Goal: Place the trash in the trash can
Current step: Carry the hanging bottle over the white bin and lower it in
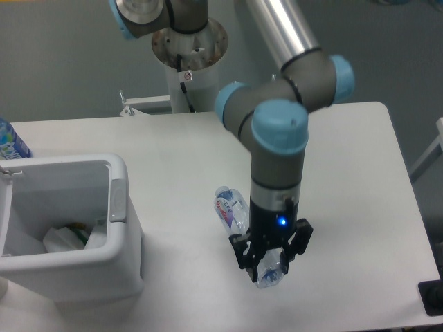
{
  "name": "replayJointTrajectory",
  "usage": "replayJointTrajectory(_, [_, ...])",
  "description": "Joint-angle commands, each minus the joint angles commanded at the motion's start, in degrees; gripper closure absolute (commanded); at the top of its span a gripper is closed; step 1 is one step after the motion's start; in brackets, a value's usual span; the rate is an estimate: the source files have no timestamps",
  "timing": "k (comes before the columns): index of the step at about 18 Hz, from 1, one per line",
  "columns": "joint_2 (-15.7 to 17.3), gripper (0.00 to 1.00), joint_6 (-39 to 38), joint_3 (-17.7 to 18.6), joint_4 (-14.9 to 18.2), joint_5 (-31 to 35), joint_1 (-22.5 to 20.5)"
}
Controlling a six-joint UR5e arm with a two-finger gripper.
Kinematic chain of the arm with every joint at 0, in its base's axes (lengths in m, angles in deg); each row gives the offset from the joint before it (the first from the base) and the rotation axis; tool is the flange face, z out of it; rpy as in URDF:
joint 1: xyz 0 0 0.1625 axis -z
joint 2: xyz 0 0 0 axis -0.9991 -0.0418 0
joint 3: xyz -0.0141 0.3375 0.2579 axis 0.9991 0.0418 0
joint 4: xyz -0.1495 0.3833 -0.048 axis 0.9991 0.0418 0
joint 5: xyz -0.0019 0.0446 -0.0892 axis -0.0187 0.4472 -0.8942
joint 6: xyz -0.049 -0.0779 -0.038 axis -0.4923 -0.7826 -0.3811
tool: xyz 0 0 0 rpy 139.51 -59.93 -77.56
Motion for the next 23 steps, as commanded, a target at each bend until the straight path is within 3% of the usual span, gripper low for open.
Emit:
replayJointTrajectory(8, [1.9, 0.41, -3.4, -8.2, -3.3, -5.4, 0.3])
replayJointTrajectory(15, [5.9, 0.41, -2.6, -7.9, -3.4, -5.6, 7.3])
replayJointTrajectory(23, [3.4, 0.41, 1.0, -7.0, -4.7, -5.7, 18.3])
